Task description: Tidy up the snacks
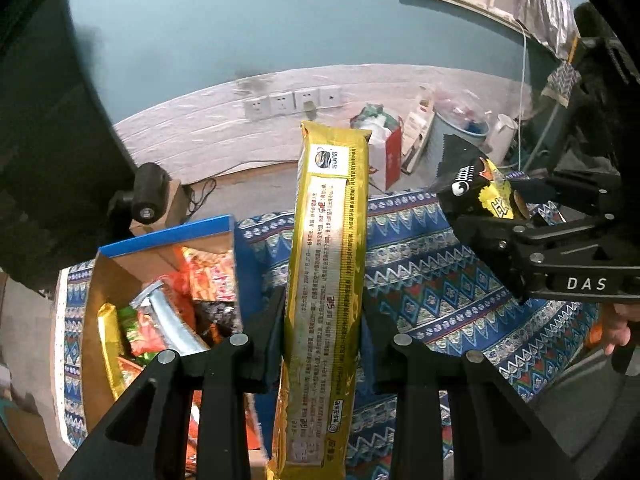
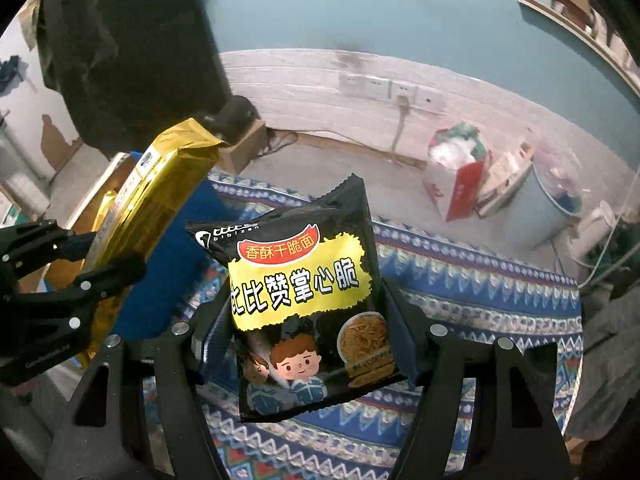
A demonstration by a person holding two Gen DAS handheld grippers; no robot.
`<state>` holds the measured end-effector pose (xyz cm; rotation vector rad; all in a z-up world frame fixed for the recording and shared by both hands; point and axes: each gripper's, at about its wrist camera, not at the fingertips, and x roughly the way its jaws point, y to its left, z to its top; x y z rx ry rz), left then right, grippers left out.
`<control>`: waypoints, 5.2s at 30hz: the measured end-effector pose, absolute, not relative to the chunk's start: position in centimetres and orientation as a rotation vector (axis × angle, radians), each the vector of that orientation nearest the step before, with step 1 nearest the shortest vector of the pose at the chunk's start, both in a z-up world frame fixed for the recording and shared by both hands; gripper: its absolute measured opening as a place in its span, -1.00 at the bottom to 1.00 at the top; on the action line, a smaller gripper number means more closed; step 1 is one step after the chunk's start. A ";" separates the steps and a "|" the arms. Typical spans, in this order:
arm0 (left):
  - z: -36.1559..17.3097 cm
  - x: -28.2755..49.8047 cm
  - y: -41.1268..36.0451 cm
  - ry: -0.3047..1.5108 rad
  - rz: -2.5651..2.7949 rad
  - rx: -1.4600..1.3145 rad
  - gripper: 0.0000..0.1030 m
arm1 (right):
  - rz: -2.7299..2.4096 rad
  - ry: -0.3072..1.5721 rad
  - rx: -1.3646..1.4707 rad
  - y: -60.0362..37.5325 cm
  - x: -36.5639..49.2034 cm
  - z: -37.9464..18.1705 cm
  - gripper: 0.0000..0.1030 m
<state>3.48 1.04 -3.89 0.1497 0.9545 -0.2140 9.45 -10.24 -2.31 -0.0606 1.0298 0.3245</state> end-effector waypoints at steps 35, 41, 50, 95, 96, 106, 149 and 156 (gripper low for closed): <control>-7.3 2.1 18.5 0.998 0.086 -0.085 -0.36 | 0.590 1.075 -0.125 8.6 13.4 -4.1 0.31; -7.9 2.4 19.6 1.009 0.135 -0.086 -0.33 | 0.611 1.084 -0.129 10.5 14.0 -4.7 0.31; -6.7 1.6 20.4 1.010 0.166 -0.102 0.10 | 0.637 1.087 -0.112 11.7 14.9 -5.1 0.32; -0.3 -1.8 16.1 0.889 0.200 0.042 0.80 | 0.516 0.910 -0.079 4.5 9.8 1.1 0.52; -0.2 -1.8 16.0 0.886 0.200 0.044 0.80 | 0.512 0.908 -0.076 4.1 9.6 1.1 0.52; 0.4 -1.8 14.4 0.879 0.176 0.053 0.84 | 0.506 0.906 -0.064 2.4 8.7 1.3 0.52; 0.2 -1.5 14.6 0.912 0.179 0.023 0.84 | 0.506 0.926 -0.058 2.0 9.0 0.4 0.52; 0.2 -1.5 14.7 0.910 0.181 0.021 0.84 | 0.507 0.925 -0.058 1.9 9.1 0.5 0.52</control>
